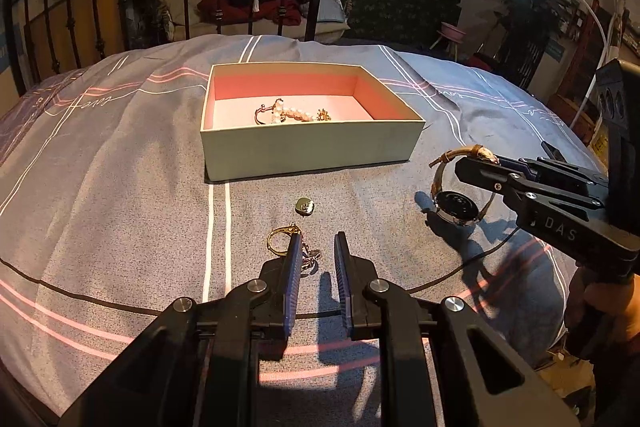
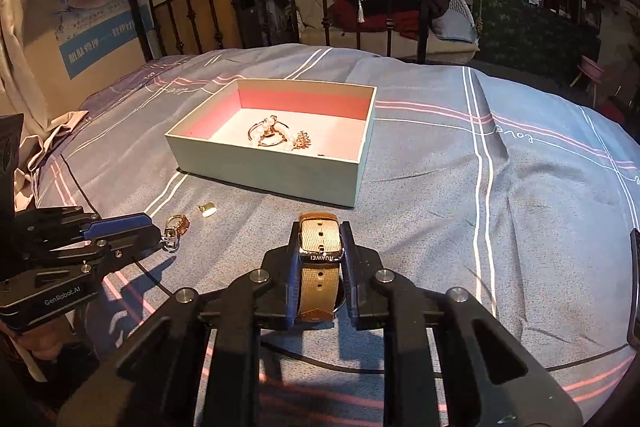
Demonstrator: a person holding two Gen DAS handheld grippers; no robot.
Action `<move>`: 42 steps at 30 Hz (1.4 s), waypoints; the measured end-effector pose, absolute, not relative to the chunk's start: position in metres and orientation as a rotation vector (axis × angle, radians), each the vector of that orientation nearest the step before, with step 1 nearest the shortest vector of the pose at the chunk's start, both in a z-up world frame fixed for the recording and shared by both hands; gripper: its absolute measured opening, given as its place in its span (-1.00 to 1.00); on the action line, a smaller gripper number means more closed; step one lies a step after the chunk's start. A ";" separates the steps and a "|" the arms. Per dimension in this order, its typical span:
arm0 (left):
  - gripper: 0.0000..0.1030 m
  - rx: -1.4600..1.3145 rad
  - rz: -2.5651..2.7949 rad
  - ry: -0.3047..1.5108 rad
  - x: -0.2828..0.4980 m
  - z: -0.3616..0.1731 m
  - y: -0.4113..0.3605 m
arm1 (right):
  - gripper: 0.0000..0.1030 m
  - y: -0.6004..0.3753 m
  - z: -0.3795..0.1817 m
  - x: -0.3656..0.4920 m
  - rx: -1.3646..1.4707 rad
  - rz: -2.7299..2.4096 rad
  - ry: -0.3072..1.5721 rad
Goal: Organize jewelry
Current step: 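Grasp the cream-strap watch with the right tool while the left tool grasps a gold ring, then carry the watch into the box and open the right tool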
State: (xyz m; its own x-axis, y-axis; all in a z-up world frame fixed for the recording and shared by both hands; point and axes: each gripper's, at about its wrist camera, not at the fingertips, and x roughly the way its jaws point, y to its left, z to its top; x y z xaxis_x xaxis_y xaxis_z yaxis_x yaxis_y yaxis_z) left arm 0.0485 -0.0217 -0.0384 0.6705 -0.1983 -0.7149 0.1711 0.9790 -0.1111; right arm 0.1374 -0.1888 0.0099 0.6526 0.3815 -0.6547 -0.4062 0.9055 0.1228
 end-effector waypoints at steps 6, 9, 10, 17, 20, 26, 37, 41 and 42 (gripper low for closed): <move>-0.69 -0.029 -0.213 0.784 0.053 -0.030 -0.024 | -0.63 -0.178 0.020 0.140 -0.029 0.477 0.704; -0.69 -0.032 -0.223 0.762 0.058 -0.021 -0.024 | -0.63 -0.175 0.028 0.143 -0.026 0.486 0.681; -0.69 -0.036 -0.226 0.755 0.062 -0.017 -0.023 | -0.63 -0.175 0.032 0.145 -0.024 0.491 0.673; -0.69 -0.073 -0.236 0.705 0.093 0.013 -0.013 | -0.63 -0.163 0.052 0.162 -0.029 0.518 0.625; -0.69 -0.078 -0.231 0.696 0.114 0.023 -0.013 | -0.63 -0.156 0.057 0.176 -0.021 0.531 0.616; -0.69 -0.066 -0.200 0.717 0.154 0.019 -0.018 | -0.63 -0.140 0.056 0.213 -0.027 0.529 0.630; -0.69 -0.063 -0.144 0.817 0.197 -0.018 -0.015 | -0.63 -0.129 0.012 0.269 0.057 0.532 0.762; -0.69 -0.060 -0.134 0.835 0.204 -0.025 -0.017 | -0.63 -0.128 0.000 0.278 0.053 0.517 0.789; -0.69 -0.055 -0.131 0.838 0.206 -0.027 -0.017 | -0.63 -0.128 -0.002 0.279 0.048 0.513 0.790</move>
